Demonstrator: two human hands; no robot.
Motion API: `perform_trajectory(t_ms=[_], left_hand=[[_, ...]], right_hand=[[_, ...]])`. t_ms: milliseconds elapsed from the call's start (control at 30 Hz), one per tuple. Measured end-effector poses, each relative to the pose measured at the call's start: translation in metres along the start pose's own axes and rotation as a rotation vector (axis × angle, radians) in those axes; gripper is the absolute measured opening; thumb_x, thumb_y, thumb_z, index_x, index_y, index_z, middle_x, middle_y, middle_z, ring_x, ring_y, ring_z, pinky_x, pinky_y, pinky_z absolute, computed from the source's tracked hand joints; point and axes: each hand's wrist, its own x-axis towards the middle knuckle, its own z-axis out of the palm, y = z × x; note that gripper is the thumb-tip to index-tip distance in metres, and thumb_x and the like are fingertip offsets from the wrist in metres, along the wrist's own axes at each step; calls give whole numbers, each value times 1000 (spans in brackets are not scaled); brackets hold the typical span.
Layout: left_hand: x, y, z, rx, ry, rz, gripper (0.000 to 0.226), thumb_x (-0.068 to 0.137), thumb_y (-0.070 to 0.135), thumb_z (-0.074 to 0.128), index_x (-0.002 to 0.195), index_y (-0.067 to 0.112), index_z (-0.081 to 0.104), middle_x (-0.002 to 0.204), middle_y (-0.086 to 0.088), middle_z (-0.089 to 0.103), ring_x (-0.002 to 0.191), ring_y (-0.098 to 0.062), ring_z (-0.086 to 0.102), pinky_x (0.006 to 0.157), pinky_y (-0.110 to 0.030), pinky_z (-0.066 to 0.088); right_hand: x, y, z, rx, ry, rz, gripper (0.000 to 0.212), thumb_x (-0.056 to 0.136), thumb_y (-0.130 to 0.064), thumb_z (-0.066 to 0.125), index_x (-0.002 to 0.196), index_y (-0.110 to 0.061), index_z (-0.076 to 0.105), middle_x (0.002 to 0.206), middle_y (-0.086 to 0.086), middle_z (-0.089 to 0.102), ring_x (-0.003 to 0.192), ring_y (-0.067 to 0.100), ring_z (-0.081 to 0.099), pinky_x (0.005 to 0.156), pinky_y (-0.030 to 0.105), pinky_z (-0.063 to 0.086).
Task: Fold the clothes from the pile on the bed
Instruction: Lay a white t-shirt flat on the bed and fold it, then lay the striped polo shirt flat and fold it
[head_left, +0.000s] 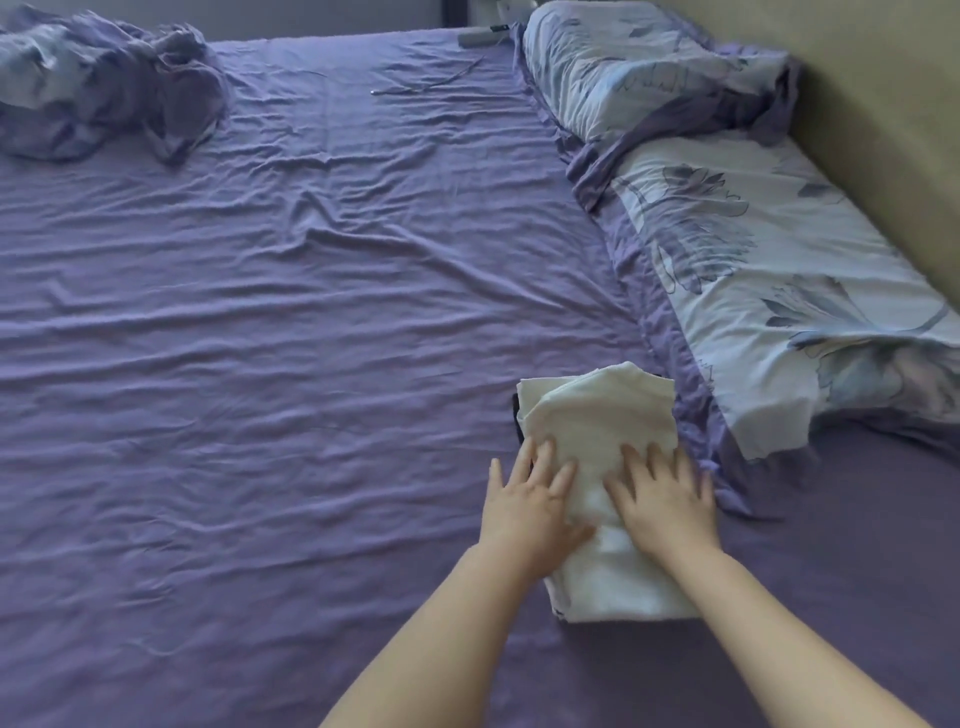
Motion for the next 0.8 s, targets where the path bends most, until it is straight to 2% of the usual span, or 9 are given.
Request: perform_trajectory(t_ms=[100, 167, 300, 367, 433, 467, 600, 800], left_hand=[[-49, -19, -5, -82, 13, -153, 69, 95, 58, 28, 151, 27, 3, 160, -2, -3, 146, -23, 8, 116, -48, 7], [-90, -41, -10, -63, -27, -255, 68, 96, 56, 26, 152, 23, 4, 160, -5, 4, 145, -23, 11, 116, -48, 8], [-181, -82, -23, -13, -84, -341, 66, 96, 54, 28, 151, 22, 9, 157, -5, 18, 142, -22, 22, 116, -47, 10], [-231, -100, -29, -4, -86, -363, 65, 96, 54, 28, 151, 22, 14, 153, -5, 29, 137, -22, 32, 115, -45, 14], [-282, -119, -32, 0, -84, -383, 62, 96, 54, 29, 148, 22, 22, 144, -4, 43, 131, -22, 41, 113, -43, 18], [-309, -130, -33, -5, -81, -397, 59, 96, 54, 30, 145, 22, 27, 139, -5, 50, 127, -23, 45, 111, -41, 22], [-418, -178, -43, 5, -57, -466, 47, 94, 53, 34, 127, 21, 46, 124, -8, 60, 115, -30, 54, 94, -38, 37], [-552, -251, -70, -16, 73, -567, 45, 94, 52, 36, 117, 17, 53, 122, -9, 61, 113, -31, 56, 91, -38, 38]], right_hand=[[-35, -27, -10, 68, -26, -93, 59, 94, -58, 27, 147, -33, 18, 156, -1, 17, 144, 21, 11, 112, 42, 15], [-65, -52, -14, 49, -47, -168, 59, 94, -57, 26, 147, -34, 18, 157, -3, 15, 144, 18, 13, 112, 39, 15], [-137, -114, -24, -43, -86, -311, 58, 96, -54, 28, 148, -29, 18, 156, -4, 19, 143, 13, 16, 114, 37, 12], [-176, -149, -27, -10, -81, -391, 55, 96, -47, 37, 145, -24, 29, 150, -3, 34, 138, 12, 30, 112, 36, 20], [-216, -184, -29, 63, -37, -477, 48, 90, -38, 55, 132, -16, 51, 132, 2, 56, 120, 19, 54, 102, 38, 38], [-235, -203, -29, 87, -3, -519, 44, 87, -35, 59, 127, -15, 57, 124, 2, 62, 112, 21, 59, 97, 37, 43], [-311, -281, -31, 4, -52, -662, 43, 94, -40, 39, 135, -26, 42, 134, -6, 51, 122, 17, 47, 102, 30, 32], [-421, -400, -37, -75, -68, -795, 40, 93, -40, 40, 129, -24, 45, 129, -2, 54, 120, 20, 48, 96, 30, 35]])
